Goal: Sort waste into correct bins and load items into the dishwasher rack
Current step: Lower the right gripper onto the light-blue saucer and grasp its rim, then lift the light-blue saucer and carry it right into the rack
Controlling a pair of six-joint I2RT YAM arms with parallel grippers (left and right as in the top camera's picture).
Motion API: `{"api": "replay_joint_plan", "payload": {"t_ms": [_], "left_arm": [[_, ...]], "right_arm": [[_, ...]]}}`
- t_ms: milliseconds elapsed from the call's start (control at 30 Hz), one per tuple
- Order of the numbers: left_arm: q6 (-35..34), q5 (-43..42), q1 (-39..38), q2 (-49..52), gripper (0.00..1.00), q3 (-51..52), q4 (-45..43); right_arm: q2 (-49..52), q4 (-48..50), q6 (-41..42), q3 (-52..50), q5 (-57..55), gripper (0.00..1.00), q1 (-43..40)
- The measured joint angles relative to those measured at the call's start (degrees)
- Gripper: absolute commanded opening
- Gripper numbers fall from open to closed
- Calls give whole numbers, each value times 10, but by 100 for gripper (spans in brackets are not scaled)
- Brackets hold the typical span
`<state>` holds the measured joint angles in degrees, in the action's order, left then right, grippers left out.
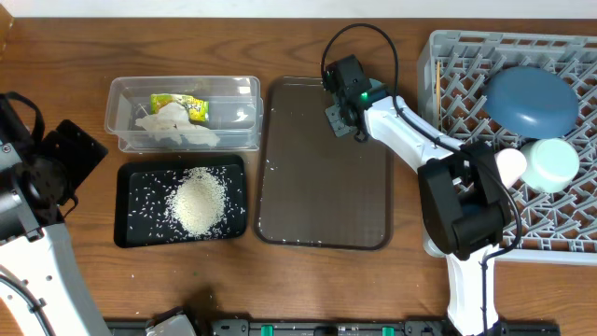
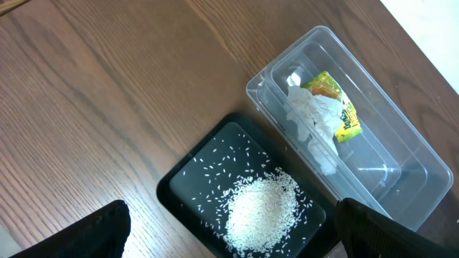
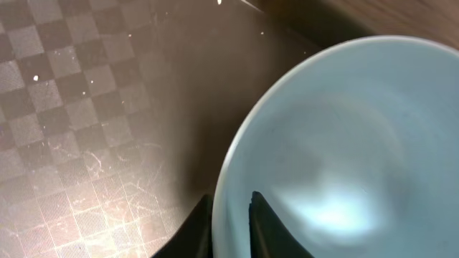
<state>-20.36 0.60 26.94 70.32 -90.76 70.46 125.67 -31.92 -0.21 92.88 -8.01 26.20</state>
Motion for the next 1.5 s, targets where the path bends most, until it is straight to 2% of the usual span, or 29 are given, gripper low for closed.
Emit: {"api": "replay_joint_plan", "payload": {"t_ms": [100,233,633,800,900,1033,1233,1500], "left_arm": [[0,0,0,0,93,0,0],[0,0,0,0,93,0,0],[0,0,0,0,93,0,0],[0,0,0,0,93,0,0],[0,0,0,0,93,0,0],[0,0,0,0,93,0,0],[0,0,0,0,93,0,0],[0,0,0,0,93,0,0]], "right_arm": [[0,-2,0,0,0,13,0],[-5,-5,3,0,0,1,0],[-99,-29,42,0,2,1,0],[-162,-33,64,0,40,1,-22],[-205,-33,73,0,101,1,-73],[-240,-32,81,0,228,1,-195],[-243,-50,104,0,421,1,-412],[-243,-56,116,0,591,1,-602]]}}
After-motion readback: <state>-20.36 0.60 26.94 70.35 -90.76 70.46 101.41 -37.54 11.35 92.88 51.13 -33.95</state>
